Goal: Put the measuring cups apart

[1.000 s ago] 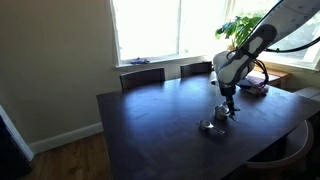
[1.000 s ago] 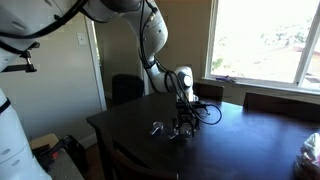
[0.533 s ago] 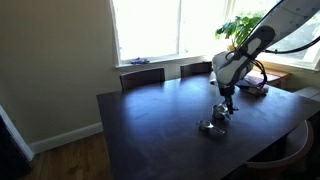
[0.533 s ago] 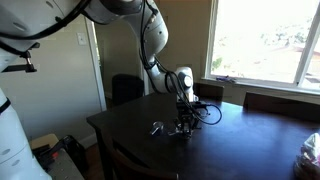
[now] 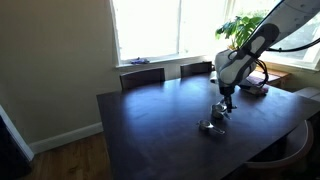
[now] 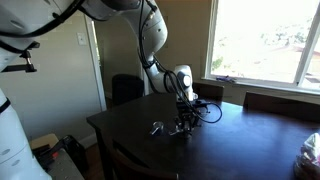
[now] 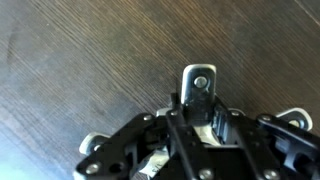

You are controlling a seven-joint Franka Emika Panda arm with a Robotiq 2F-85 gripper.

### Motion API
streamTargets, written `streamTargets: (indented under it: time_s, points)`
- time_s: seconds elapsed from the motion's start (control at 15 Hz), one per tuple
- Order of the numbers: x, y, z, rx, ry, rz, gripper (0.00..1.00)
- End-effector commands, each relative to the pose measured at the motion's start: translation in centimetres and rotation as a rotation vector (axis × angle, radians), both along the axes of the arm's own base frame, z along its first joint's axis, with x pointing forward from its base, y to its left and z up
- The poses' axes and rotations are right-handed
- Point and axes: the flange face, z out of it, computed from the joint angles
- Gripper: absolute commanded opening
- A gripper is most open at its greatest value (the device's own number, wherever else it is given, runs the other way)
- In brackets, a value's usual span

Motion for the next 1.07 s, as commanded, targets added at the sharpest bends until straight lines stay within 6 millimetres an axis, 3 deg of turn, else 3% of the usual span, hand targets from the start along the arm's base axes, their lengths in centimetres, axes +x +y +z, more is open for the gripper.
streamTargets:
  time_s: [0.0,0.53,0.8,1.0]
  points:
    - [-2.4,-0.3,3.7,0.032,-0.075,0.047,0.13]
    - [-4.3,-1.2,8.7,0.098,-0.174,0.049,0.13]
    - [-3.7,-1.9,11.2,0.15,-0.23,-0.072,0.13]
    - [-2.6,-2.6,11.9,0.194,-0.294,-0.224,0.13]
